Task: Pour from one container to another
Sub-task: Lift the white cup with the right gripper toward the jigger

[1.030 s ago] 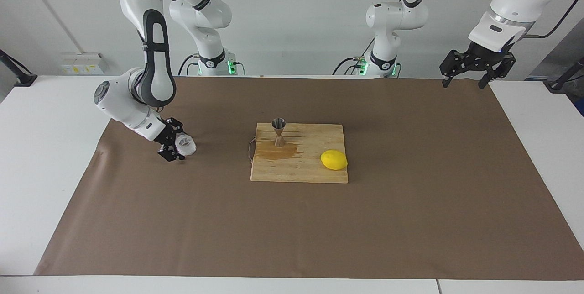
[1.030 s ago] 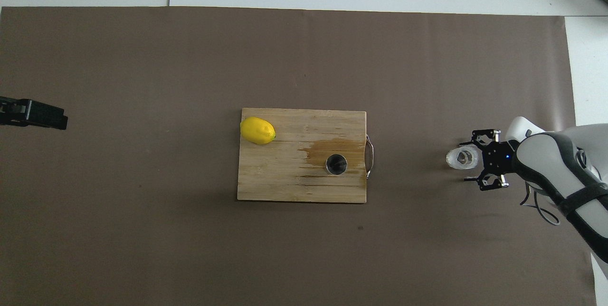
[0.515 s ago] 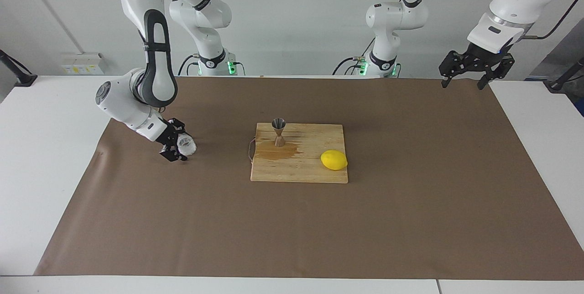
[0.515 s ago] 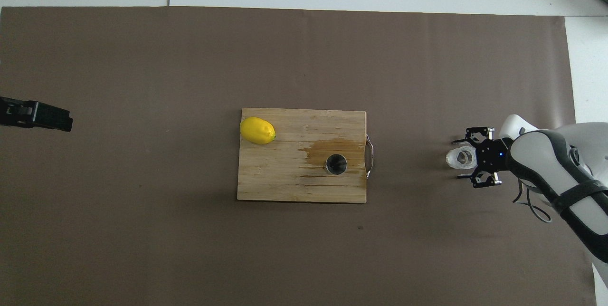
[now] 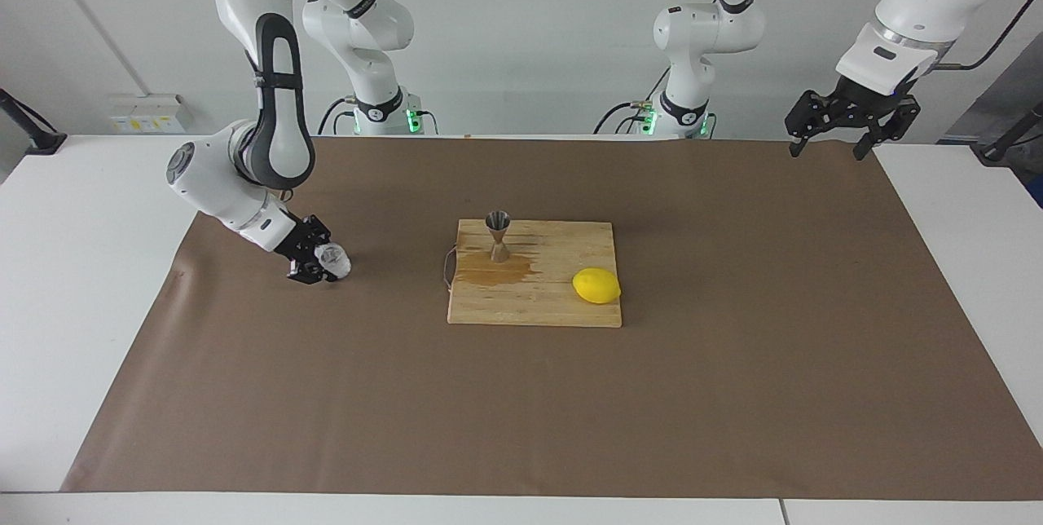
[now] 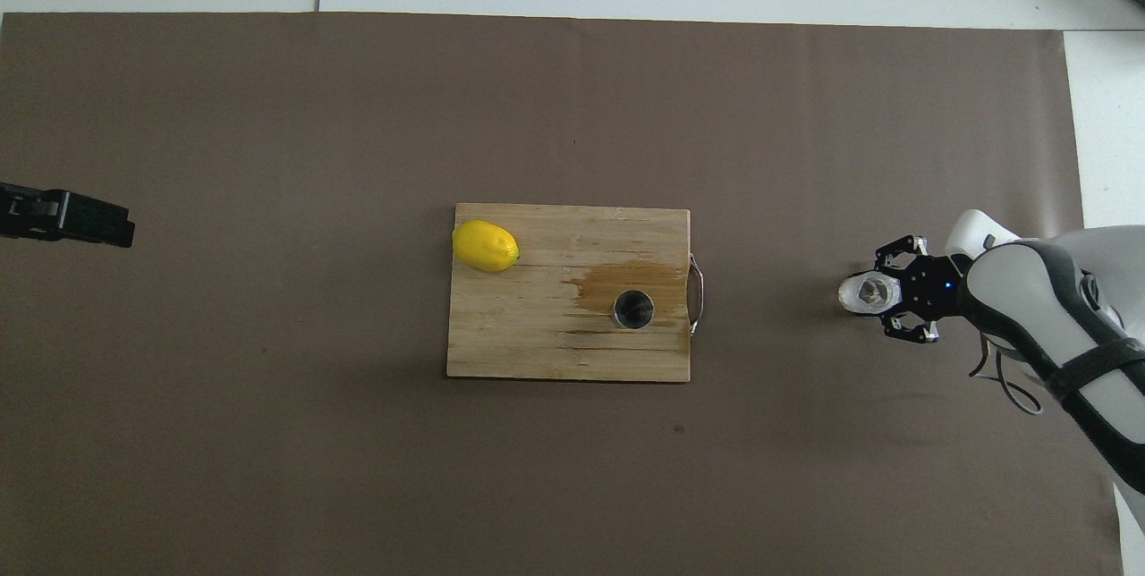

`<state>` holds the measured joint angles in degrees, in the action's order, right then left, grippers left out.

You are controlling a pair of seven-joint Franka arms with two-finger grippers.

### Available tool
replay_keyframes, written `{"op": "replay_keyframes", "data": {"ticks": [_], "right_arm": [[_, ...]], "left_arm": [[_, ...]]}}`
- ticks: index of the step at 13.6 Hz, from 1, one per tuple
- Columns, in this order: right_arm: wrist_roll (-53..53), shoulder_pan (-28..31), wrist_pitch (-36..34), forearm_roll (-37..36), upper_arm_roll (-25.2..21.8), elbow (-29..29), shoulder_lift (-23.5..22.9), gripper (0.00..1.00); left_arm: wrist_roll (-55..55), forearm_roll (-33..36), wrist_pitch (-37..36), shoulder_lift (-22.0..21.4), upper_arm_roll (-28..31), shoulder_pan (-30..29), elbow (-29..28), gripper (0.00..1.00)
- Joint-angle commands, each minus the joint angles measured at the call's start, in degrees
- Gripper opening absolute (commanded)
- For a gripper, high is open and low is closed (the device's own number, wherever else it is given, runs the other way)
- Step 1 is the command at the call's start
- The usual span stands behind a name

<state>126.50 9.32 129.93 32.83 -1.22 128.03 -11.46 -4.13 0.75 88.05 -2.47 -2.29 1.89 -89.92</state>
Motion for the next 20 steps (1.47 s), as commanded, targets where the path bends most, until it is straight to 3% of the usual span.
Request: {"op": "replay_keyframes", "data": {"ticks": [1, 14, 20], "right_arm": [[1.5, 0.2, 0.3, 2.0, 0.9, 0.0, 0.2, 0.27], [-11.0, 0.1, -0.5, 1.8, 8.2, -2.7, 3.8, 0.23], [-16.3, -1.1, -6.2, 0.5, 8.7, -3.1, 7.6, 0.23]], "left_arm": [[-0.1, 0.0, 0.6, -1.8, -0.2, -0.6, -2.1, 1.00], [-0.2, 0.0, 0.6, -1.8, -0.2, -0.6, -2.1, 1.00], [-0.1, 0.0, 0.6, -1.8, -0.2, -0.6, -2.1, 1.00]]}}
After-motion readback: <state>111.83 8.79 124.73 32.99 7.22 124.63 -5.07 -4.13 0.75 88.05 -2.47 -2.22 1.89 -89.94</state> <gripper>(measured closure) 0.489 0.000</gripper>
